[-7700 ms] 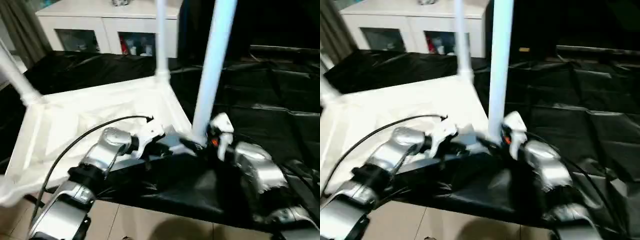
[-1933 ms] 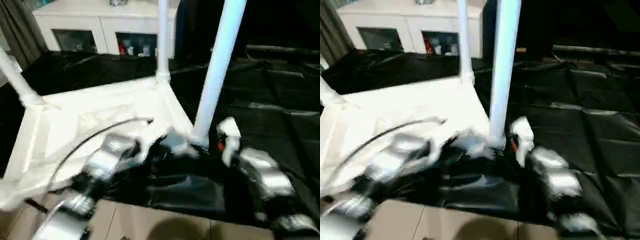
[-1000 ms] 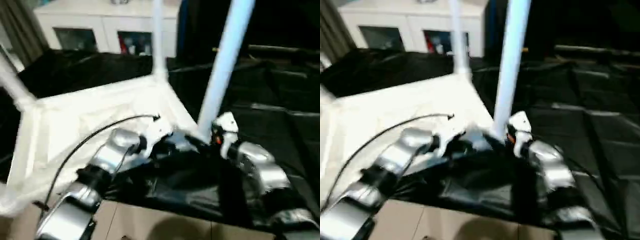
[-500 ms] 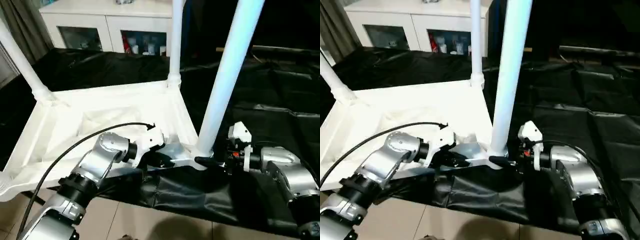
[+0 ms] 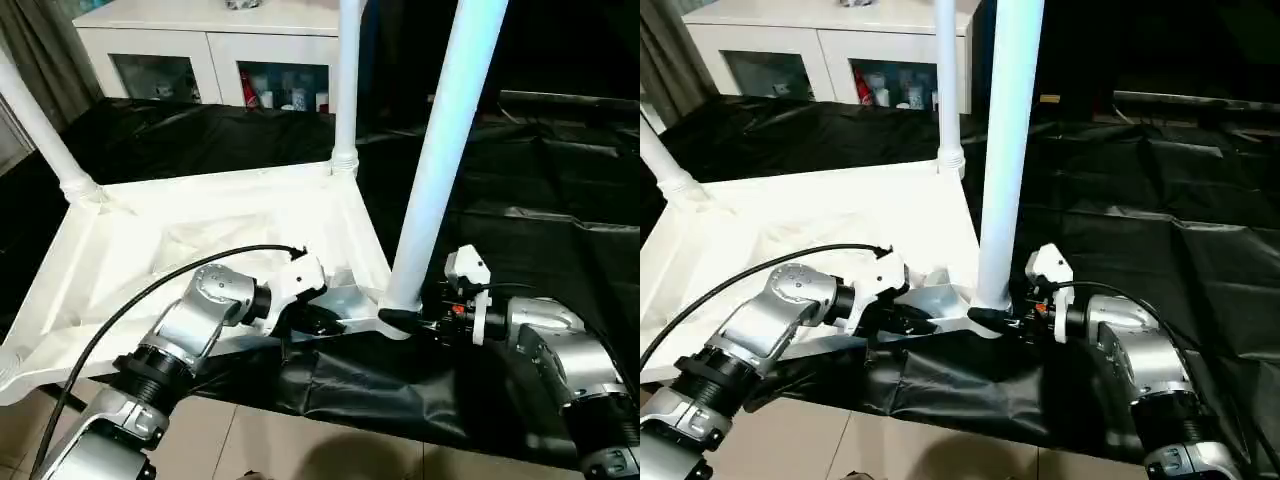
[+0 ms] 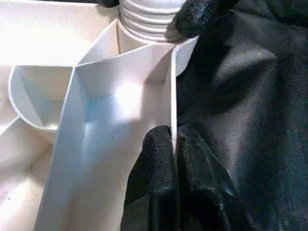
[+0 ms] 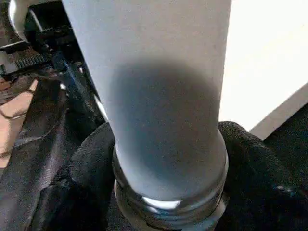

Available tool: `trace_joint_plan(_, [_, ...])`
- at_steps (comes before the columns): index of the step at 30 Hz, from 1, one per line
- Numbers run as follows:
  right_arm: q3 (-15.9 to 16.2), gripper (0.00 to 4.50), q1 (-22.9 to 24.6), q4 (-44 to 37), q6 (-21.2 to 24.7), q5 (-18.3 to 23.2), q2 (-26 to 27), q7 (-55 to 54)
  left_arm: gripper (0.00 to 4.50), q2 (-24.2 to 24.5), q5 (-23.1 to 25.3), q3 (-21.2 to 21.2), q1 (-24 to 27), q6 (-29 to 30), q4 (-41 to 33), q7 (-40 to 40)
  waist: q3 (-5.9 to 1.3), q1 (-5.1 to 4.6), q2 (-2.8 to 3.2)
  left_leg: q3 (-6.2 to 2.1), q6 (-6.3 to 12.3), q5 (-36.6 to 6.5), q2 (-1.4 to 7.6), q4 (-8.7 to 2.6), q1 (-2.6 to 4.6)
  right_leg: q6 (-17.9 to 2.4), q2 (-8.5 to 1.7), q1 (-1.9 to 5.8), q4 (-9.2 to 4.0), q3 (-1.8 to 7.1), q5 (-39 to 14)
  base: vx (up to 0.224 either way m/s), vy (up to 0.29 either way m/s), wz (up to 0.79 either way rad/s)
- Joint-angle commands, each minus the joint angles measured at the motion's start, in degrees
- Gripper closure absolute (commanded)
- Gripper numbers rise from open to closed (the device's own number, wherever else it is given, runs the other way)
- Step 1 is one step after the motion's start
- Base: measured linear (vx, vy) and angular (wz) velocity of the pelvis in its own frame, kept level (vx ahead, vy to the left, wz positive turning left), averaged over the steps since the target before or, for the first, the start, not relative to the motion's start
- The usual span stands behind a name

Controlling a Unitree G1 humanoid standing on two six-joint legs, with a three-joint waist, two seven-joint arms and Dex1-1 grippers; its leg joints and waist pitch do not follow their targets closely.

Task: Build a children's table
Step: Rotate leg to tighten

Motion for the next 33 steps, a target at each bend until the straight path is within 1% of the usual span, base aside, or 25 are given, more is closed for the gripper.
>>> trace_joint_plan(1, [0.4,1.7,0.1,1.0,-0.2,-0.9,1.6,-3.3,4.5,-0.9,-0.2,0.5,-1.0,-0.4,-0.5,1.0,-3.75,-0.06,-0.31,-1.5,3.26,-13.3,2.41,-4.04,1.02,-12.7,-3.8,2.79,-4.87,2.41,-13.9,0.0,0.0,0.0])
trace_joint_plan(3, [0.1,1.7,-0.2,2.1,-0.6,-1.8,2.5,-5.8,4.5,-1.4,0.0,0.9,-1.4,-0.3,0.3,2.4,-3.74,-0.22,-0.5,-1.47,3.01,-13.4,2.33,-4.01,0.99,-12.4,-3.8,2.75,-4.97,2.43,-14.6,0.0,0.0,0.0])
trace_joint_plan(4, [-0.4,1.72,-1.0,4.6,-1.4,-3.7,4.8,-12.1,4.5,-2.8,0.7,1.6,-2.6,-0.6,2.7,5.5,-3.73,-0.31,-0.39,-1.5,2.89,-13.3,2.28,-4.01,0.98,-12.3,-3.85,2.78,-4.98,2.44,-14.9,0.0,0.0,0.0])
trace_joint_plan(5, [-0.4,1.72,-1.0,4.6,-1.4,-3.7,4.8,-12.1,4.5,-2.8,0.7,1.6,-2.6,-0.6,2.7,5.5,-3.65,-0.5,-0.34,-1.44,2.55,-13.5,2.18,-4.03,1.15,-12.2,-3.78,2.45,-5.24,2.41,-15.6,0.0,0.0,0.0])
trace_joint_plan(6, [-0.8,1.73,-1.6,6.4,-2.0,-5.0,6.5,-16.6,4.5,-3.8,1.1,2.1,-3.4,-0.8,4.4,7.7,-3.64,-0.72,-0.32,-1.54,2.24,-13.7,2.17,-4.05,0.94,-12.2,-3.81,2.59,-5.05,2.39,-15.8,0.0,0.0,0.0])
trace_joint_plan(7, [-1.3,1.73,-2.3,8.5,-2.3,-6.1,8.6,-21.6,4.5,-5.3,1.8,2.8,-4.7,-1.3,7.0,11.1,-3.68,-1.05,-1.13,-1.5,1.73,-13.6,2.02,-4.09,0.91,-11.5,-3.76,2.61,-5.22,2.34,-16.9,0.0,0.0,0.0])
trace_joint_plan(8, [-1.3,1.73,-3.2,10.7,-2.4,-7.1,11.2,-26.5,4.5,-7.4,2.2,3.6,-6.5,-2.0,10.4,14.9,-3.65,-1.25,-1.05,-1.54,1.61,-13.5,1.96,-4.05,1.02,-11.4,-3.87,2.62,-5.25,2.39,-17.7,0.0,0.0,0.0])
trace_joint_plan(9, [-1.3,1.73,-3.2,10.7,-2.4,-7.1,11.2,-26.5,4.5,-7.4,2.2,3.6,-6.5,-2.0,10.4,14.9,-3.64,-1.27,-0.79,-1.5,1.61,-13.4,1.83,-3.95,1.1,-11.2,-3.86,2.44,-5.4,2.36,-18.4,0.0,0.0,0.0])
trace_joint_plan(10, [-1.2,1.73,-5.1,14.1,-2.2,-8.6,15.2,-34.0,4.5,-10.5,2.8,4.6,-9.2,-3.3,15.6,20.8,-3.65,-1.21,-0.76,-1.59,1.44,-13.8,1.96,-4.01,1.27,-11.1,-3.9,2.48,-5.41,2.36,-18.8,0.0,0.0,0.0])
trace_joint_plan(11, [-1.2,1.73,-5.1,14.1,-2.2,-8.6,15.2,-34.0,4.5,-10.5,2.8,4.6,-9.2,-3.3,15.6,20.8,-3.6,-1.46,-0.71,-1.65,0.98,-15.0,1.87,-4.12,1.41,-10.5,-3.82,2.31,-5.66,2.34,-20.4,0.0,0.0,0.0])
trace_joint_plan(12, [-0.9,1.73,-7.4,17.2,-2.3,-9.5,18.5,-39.5,4.5,-13.1,2.9,5.3,-11.3,-4.1,19.2,24.9,-3.68,-1.37,-0.76,-1.69,1.08,-14.8,1.91,-4.12,1.3,-10.4,-3.91,2.53,-5.61,2.35,-20.0,0.0,0.0,0.0])
trace_joint_plan(13, [-0.8,1.73,-8.0,17.9,-2.4,-9.8,19.2,-40.5,4.5,-13.6,2.9,5.4,-11.7,-4.4,20.0,25.8,-3.56,-1.56,-0.7,-1.53,1.06,-14.7,1.72,-4.04,1.29,-10.5,-3.86,2.16,-5.73,2.47,-19.9,0.0,0.0,0.0])
trace_joint_plan(14, [-0.4,1.73,-9.2,19.3,-2.6,-10.3,20.6,-42.4,4.5,-14.7,3.0,5.6,-12.6,-5.1,21.5,27.6,-3.67,-1.49,-0.79,-1.71,1.0,-14.6,1.76,-4.14,1.26,-10.5,-3.96,2.52,-5.63,2.36,-19.8,0.0,0.0,0.0])
trace_joint_plan(15, [0.1,1.73,-10.2,20.4,-3.5,-10.6,21.6,-42.6,4.5,-15.3,3.2,5.4,-13.2,-5.6,22.5,27.8,-3.66,-1.4,-0.67,-1.57,1.37,-14.6,1.77,-4.05,1.3,-10.4,-3.97,2.37,-5.75,2.44,-19.5,0.0,0.0,0.0])
trace_joint_plan(16, [0.1,1.38,-11.0,21.2,-4.5,-10.0,22.6,-41.6,4.5,-15.7,3.6,5.0,-13.6,-6.2,23.2,27.6,-3.72,-1.4,-0.76,-1.59,1.9,-14.4,1.72,-4.03,1.13,-10.5,-4.03,2.52,-5.71,2.44,-18.8,0.0,0.0,0.0])
trace_joint_plan(18, [-0.4,1.04,-11.4,21.3,-4.8,-9.2,23.0,-40.6,4.5,-15.7,3.7,4.7,-13.6,-6.4,23.1,26.8,-3.79,-1.2,-0.8,-1.54,2.73,-13.6,1.87,-3.99,1.01,-10.6,-4.09,2.67,-5.54,2.49,-17.4,0.0,0.0,0.0])
trace_joint_plan(20, [-0.9,0.91,-11.5,20.7,-5.1,-8.6,22.6,-38.6,4.5,-15.3,3.6,4.6,-13.2,-6.5,22.4,25.1,-3.8,-1.15,-0.71,-1.52,3.43,-13.2,1.95,-4.04,0.97,-11.0,-4.03,2.71,-5.42,2.42,-16.5,0.0,0.0,0.0])
trace_joint_plan(21, [-0.9,0.91,-11.4,20.5,-5.8,-8.9,22.0,-37.7,4.5,-14.9,3.6,4.5,-13.0,-6.9,22.3,23.8,-3.77,-1.17,-0.8,-1.51,3.51,-13.2,1.92,-4.02,0.87,-11.0,-4.06,2.77,-5.42,2.41,-16.6,0.0,0.0,0.0])
trace_joint_plan(23, [-0.7,0.6,-11.3,20.3,-6.4,-9.2,21.3,-36.8,4.5,-14.5,3.6,4.4,-12.7,-7.5,22.1,22.5,-3.82,-1.18,-0.76,-1.52,3.62,-13.3,1.96,-4.02,0.83,-11.0,-4.1,2.8,-5.41,2.42,-16.9,0.0,0.0,0.0])
trace_joint_plan(25, [-0.3,0.6,-10.5,19.2,-7.5,-9.2,19.1,-33.1,4.5,-13.4,3.1,4.1,-11.7,-8.4,21.3,18.9,-3.89,-1.09,-0.86,-1.51,3.99,-13.0,1.93,-3.95,0.82,-11.1,-4.12,2.88,-5.39,2.41,-16.6,0.0,0.0,0.0])
trace_joint_plan(27, [0.1,0.6,-9.8,18.0,-7.8,-8.8,17.6,-30.2,4.5,-12.5,2.6,3.8,-10.9,-8.6,20.0,16.5,-3.93,-1.09,-0.91,-1.56,4.74,-11.8,2.03,-3.94,0.43,-11.5,-4.1,3.17,-5.03,2.4,-14.3,0.0,0.0,0.0])
trace_joint_plan(28, [0.5,0.6,-9.1,16.7,-8.1,-8.2,15.9,-26.9,4.5,-11.6,1.9,3.4,-10.2,-8.3,18.9,14.1,-3.99,-1.19,-0.8,-1.54,4.95,-11.1,2.09,-3.91,0.54,-12.0,-4.07,3.03,-4.87,2.43,-13.0,0.0,0.0,0.0])
trace_joint_plan(30, [0.6,0.6,-8.3,15.0,-8.8,-7.3,14.0,-23.6,4.5,-10.4,1.5,2.9,-9.2,-8.6,17.1,11.6,-4.14,-0.87,-0.81,-1.49,5.71,-10.2,2.26,-3.72,0.65,-13.0,-4.14,3.23,-4.62,2.47,-10.3,0.0,0.0,0.0])
trace_joint_plan(32, [0.0,0.6,-6.8,11.7,-8.2,-4.3,9.6,-15.8,4.5,-7.6,0.5,2.3,-7.4,-9.0,14.0,7.1,-4.17,-0.68,-0.81,-1.39,6.99,-9.6,2.35,-3.61,0.63,-14.0,-3.93,3.37,-4.41,2.41,-8.0,0.0,0.0,0.0])
trace_joint_plan(33, [0.0,0.6,-6.1,10.2,-7.5,-3.2,7.6,-12.1,4.5,-6.2,0.2,1.8,-6.6,-9.0,12.5,4.8,-4.16,-0.63,-0.7,-1.31,7.23,-9.3,2.4,-3.51,0.56,-14.4,-3.97,3.23,-4.22,2.47,-7.4,0.0,0.0,0.0])
